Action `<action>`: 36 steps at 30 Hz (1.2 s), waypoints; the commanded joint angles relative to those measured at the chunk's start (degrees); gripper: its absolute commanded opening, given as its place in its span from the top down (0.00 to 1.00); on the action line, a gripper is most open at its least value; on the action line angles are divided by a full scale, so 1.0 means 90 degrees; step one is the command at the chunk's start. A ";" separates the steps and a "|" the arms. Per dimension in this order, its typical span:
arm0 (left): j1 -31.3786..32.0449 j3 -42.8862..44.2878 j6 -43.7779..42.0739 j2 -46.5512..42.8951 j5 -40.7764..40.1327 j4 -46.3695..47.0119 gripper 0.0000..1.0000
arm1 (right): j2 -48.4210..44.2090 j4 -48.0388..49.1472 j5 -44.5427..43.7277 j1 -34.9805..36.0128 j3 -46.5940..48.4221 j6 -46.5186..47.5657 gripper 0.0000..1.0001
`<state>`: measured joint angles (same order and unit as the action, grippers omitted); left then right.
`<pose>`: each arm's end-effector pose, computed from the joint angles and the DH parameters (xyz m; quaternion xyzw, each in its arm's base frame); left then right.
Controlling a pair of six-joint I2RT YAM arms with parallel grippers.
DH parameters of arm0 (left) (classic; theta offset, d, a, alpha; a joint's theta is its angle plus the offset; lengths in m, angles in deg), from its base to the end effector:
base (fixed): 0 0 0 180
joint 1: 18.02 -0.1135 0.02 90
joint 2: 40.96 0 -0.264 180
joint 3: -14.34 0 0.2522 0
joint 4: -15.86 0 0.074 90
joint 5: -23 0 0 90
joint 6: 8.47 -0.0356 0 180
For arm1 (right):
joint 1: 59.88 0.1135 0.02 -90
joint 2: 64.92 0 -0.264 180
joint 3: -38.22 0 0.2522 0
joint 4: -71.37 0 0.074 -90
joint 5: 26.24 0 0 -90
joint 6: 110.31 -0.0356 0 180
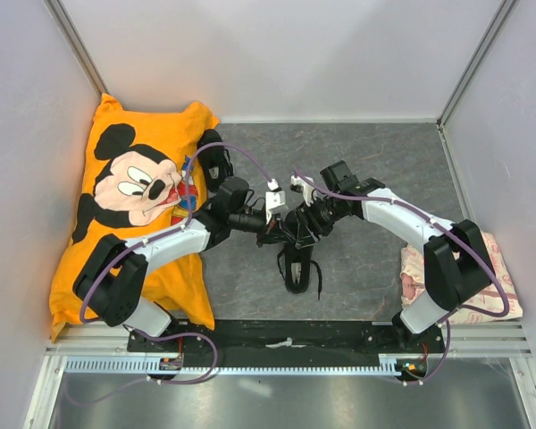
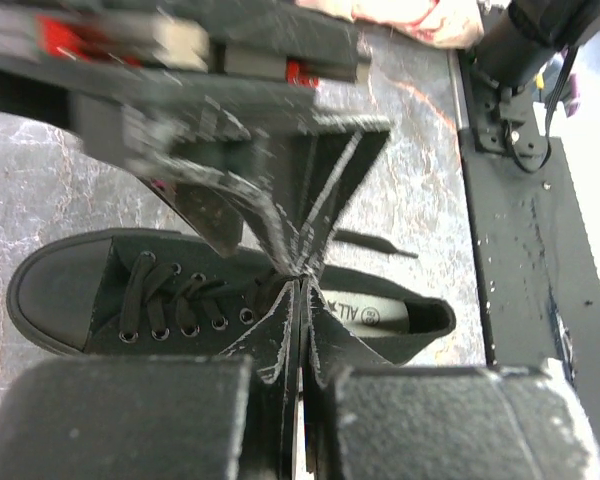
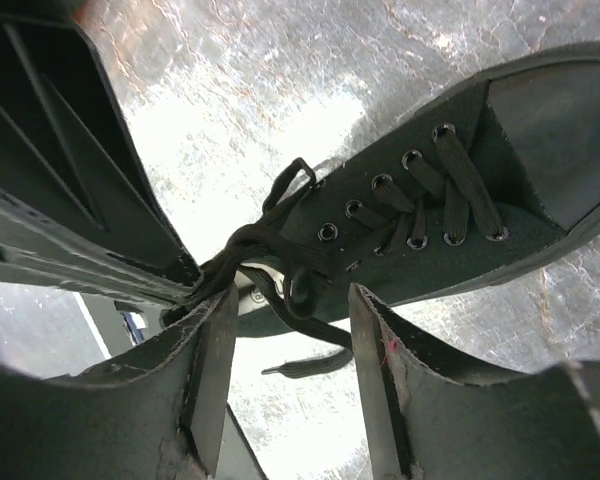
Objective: Tie the shoes
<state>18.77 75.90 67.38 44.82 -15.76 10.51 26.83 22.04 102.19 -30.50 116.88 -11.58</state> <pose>0.2351 -0.2105 0.2258 0.5315 0.6099 -0.4555 0.3716 0.2688 0.1767 0.2299 -0.3736 0.8412 0.3548 0.1642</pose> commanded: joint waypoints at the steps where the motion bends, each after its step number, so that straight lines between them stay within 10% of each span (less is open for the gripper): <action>1: -0.0045 0.0198 0.0663 0.0000 0.0195 0.0628 0.98 | -0.0184 0.0124 -0.0042 -0.0013 -0.0141 0.0250 0.43; 24: -0.0465 -0.0085 0.1230 0.0108 0.0029 0.0775 0.98 | -0.0624 0.0622 -0.0344 0.0250 -0.1264 0.0299 0.47; 36: -0.0719 -0.0388 0.1075 0.0059 -0.0215 0.0502 0.99 | -0.0545 0.0711 -0.1047 0.0280 -0.1333 0.0192 1.00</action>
<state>13.14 73.21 76.71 45.39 -16.04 15.31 22.46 27.44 95.48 -27.98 104.71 -9.92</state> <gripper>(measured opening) 0.022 0.018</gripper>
